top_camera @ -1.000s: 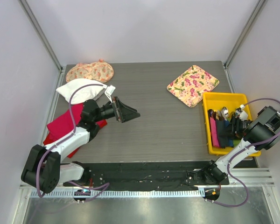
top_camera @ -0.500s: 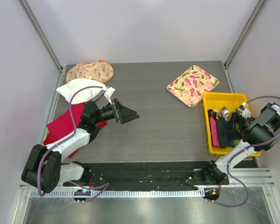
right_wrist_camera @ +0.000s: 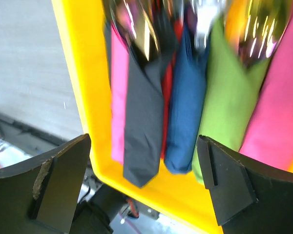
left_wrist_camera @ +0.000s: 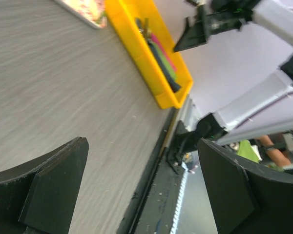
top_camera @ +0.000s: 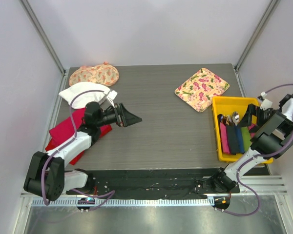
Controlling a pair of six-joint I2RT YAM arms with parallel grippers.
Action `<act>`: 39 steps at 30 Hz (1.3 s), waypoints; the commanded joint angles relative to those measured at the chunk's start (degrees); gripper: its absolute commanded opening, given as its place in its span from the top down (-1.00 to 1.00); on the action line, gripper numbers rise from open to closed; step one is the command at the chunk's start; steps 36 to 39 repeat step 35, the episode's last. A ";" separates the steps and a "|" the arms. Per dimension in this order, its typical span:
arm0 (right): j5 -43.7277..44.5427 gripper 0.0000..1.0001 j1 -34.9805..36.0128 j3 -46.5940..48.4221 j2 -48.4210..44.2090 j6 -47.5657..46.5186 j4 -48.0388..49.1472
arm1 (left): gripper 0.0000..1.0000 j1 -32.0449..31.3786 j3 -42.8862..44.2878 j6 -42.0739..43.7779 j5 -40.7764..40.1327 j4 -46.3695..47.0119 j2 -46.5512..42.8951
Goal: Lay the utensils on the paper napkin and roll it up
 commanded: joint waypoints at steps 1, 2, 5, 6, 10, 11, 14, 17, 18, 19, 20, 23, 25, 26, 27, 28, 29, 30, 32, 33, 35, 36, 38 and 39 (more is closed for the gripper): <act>-3.78 -0.99 9.08 8.45 -4.02 9.10 6.57 | -1.00 4.43 9.57 14.05 -0.93 -25.00 -3.70; -4.14 -0.99 10.86 9.24 -4.72 10.87 8.84 | -1.00 4.97 11.43 16.54 -1.98 -29.61 -4.83; -5.81 -0.99 19.19 11.79 -6.21 17.90 13.67 | -0.99 5.94 20.46 27.76 -7.33 -50.83 -4.85; -5.81 -0.99 21.15 12.14 -6.83 20.01 15.09 | -0.99 6.02 23.03 29.81 -9.18 -55.02 -4.58; -5.81 -0.99 30.20 9.26 -11.04 28.54 25.26 | -1.00 7.95 32.97 35.19 -16.57 -69.89 -3.35; -5.29 -0.99 33.61 7.94 -12.36 32.03 27.21 | -1.00 8.13 34.81 35.98 -19.80 -71.83 -3.18; -0.04 -0.99 39.69 1.53 -17.10 36.09 34.07 | -1.00 8.22 39.92 37.04 -24.66 -77.11 -2.21; 6.47 -0.99 48.82 -5.32 -21.33 37.69 38.47 | -0.99 8.31 40.90 37.30 -26.60 -78.44 -2.03; 7.19 -0.99 51.55 -9.08 -22.38 38.48 39.44 | -1.00 8.31 40.63 37.74 -27.47 -78.35 -2.03; 7.81 -0.99 52.45 -11.03 -24.22 39.27 41.36 | -1.00 8.31 39.50 37.48 -28.61 -77.39 -2.12; 8.07 -0.99 52.98 -13.23 -25.28 40.06 42.51 | -1.00 8.31 39.05 37.39 -29.50 -77.04 -1.95; 12.19 -0.99 54.82 -20.44 -28.27 43.49 45.60 | -1.00 8.22 36.51 36.52 -34.06 -74.75 -1.59; 15.54 -0.99 56.49 -23.17 -29.41 44.28 45.60 | -1.00 8.22 35.19 36.51 -36.95 -74.14 -0.81; 16.50 -1.00 57.19 -24.14 -30.64 44.63 45.86 | -0.99 8.14 35.10 36.25 -37.84 -74.22 -0.45; 17.21 -0.99 57.64 -25.80 -31.43 44.99 46.12 | -1.00 8.22 34.83 36.34 -38.64 -74.31 -0.10; 18.44 -0.99 57.99 -26.78 -32.05 45.42 47.00 | -1.00 8.22 34.48 36.25 -39.25 -74.22 0.16; 19.58 -0.99 58.77 -28.18 -33.19 46.04 47.44 | -1.00 8.22 33.70 36.25 -41.00 -73.70 0.43; 20.20 -0.99 58.96 -28.72 -33.55 46.22 47.79 | -1.00 8.22 33.25 36.51 -41.63 -73.26 0.43; 21.69 -0.99 59.05 -29.25 -34.16 46.22 48.06 | -0.99 8.13 32.29 37.30 -42.94 -72.38 0.34; 22.13 -0.99 59.13 -29.07 -34.60 46.22 48.06 | -1.00 8.05 32.28 37.65 -43.47 -72.29 0.17; 22.23 -0.99 59.05 -28.72 -35.22 45.44 47.71 | -1.00 8.13 32.54 39.14 -45.40 -71.76 -0.53; 22.23 -0.99 59.05 -28.72 -35.22 45.44 47.71 | -1.00 8.13 32.54 39.14 -45.40 -71.76 -0.53; 22.23 -0.99 59.05 -28.72 -35.22 45.44 47.71 | -1.00 8.13 32.54 39.14 -45.40 -71.76 -0.53; 22.23 -0.99 59.05 -28.72 -35.22 45.44 47.71 | -1.00 8.13 32.54 39.14 -45.40 -71.76 -0.53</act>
